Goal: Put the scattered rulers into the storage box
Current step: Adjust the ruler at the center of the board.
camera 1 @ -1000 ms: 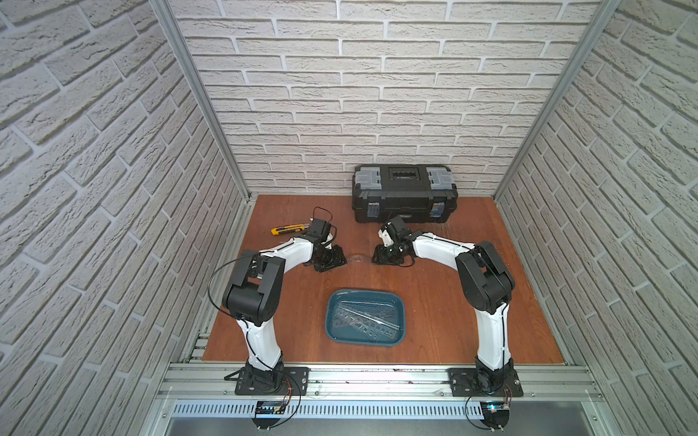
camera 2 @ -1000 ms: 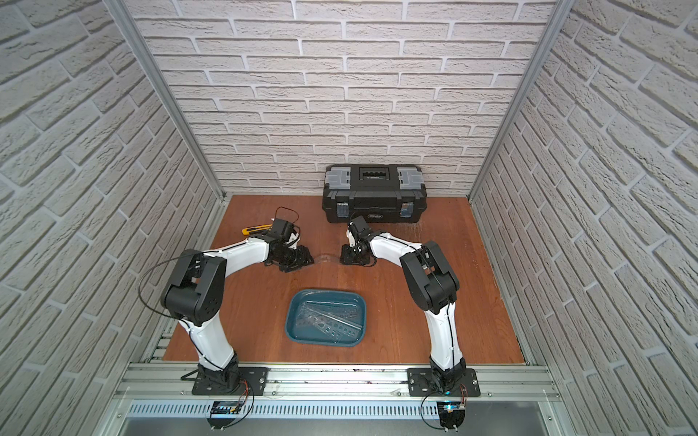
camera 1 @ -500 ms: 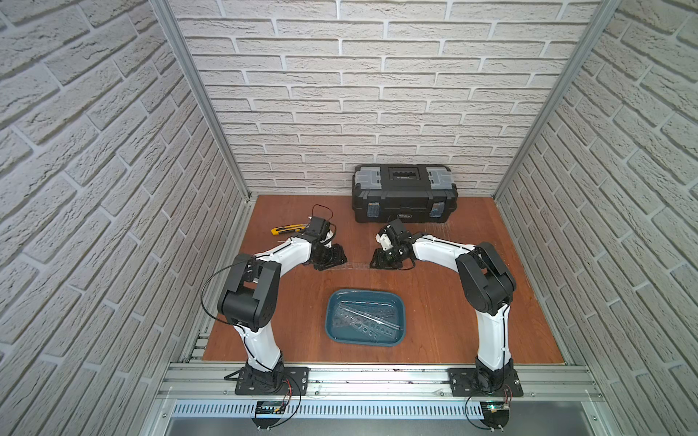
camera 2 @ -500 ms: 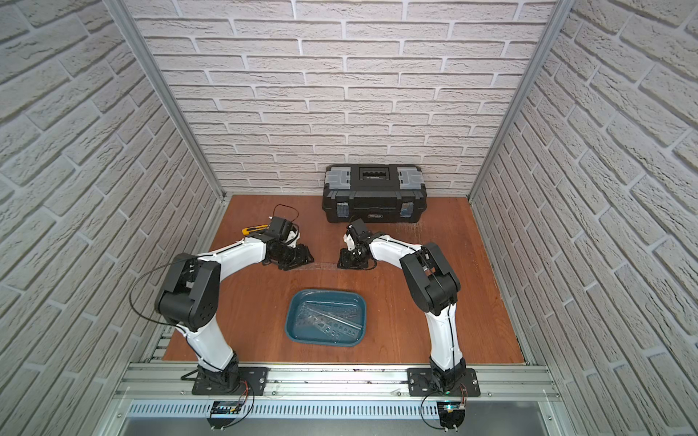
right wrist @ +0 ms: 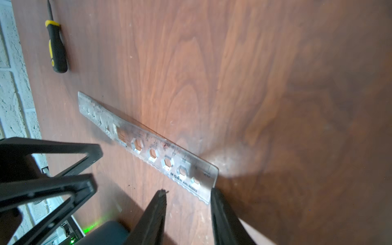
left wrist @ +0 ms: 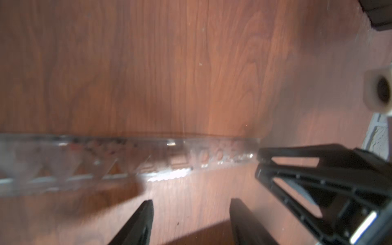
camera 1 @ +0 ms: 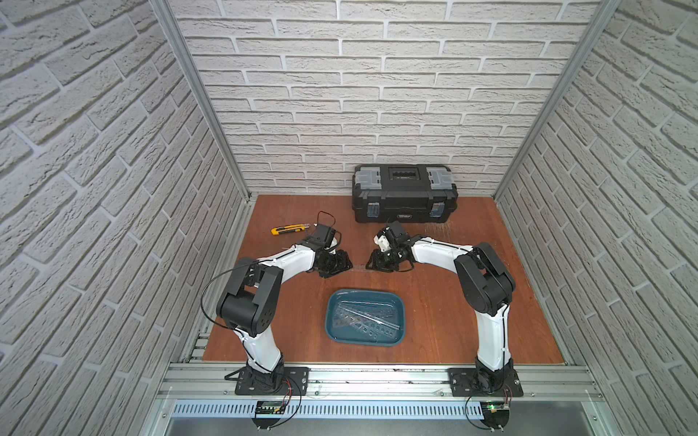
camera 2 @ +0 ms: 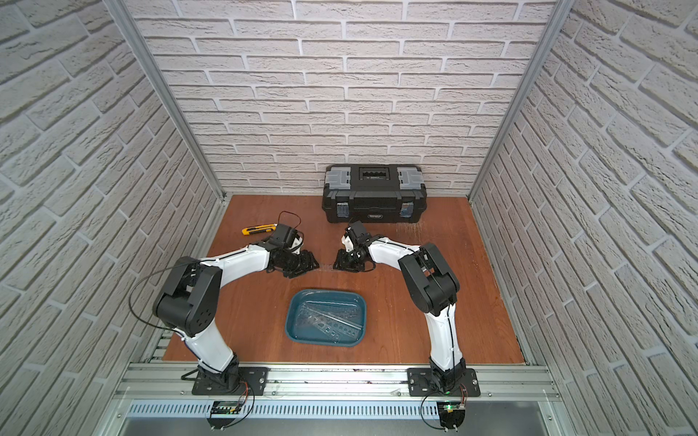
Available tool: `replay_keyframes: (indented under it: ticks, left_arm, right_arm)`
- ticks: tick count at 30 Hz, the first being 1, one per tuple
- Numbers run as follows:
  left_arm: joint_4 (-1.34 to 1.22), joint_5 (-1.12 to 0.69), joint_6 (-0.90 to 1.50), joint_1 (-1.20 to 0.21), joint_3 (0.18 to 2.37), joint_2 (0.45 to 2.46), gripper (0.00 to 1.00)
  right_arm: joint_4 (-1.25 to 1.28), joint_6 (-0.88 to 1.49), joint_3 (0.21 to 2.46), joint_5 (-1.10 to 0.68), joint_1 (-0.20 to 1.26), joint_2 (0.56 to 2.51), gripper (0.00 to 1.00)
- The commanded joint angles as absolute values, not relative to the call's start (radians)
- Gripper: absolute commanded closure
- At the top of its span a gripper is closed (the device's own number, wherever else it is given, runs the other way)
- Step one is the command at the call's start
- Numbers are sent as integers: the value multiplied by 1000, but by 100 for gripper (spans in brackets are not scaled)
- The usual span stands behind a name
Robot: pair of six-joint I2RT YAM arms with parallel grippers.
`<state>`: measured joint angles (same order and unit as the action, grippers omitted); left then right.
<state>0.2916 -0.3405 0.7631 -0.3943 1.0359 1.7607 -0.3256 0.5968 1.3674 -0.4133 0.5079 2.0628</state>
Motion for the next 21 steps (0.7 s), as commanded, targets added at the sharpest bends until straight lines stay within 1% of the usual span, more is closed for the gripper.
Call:
replay_keyframes:
  ticks: [1, 11, 16, 21]
  left_arm:
    - [225, -303, 800, -402, 1015, 1794, 38]
    - [196, -181, 842, -449, 1016, 1839, 38]
    - [153, -175, 839, -451, 1028, 1864, 38]
    - [171, -201, 809, -451, 1099, 1904, 38]
  right_arm:
    - [-289, 636, 1348, -434, 526, 2060, 60]
    - [-248, 676, 1314, -463, 553, 2046, 60]
    - [-252, 672, 1305, -448, 561, 2036, 60]
    - [-294, 638, 1325, -407, 550, 2017, 60]
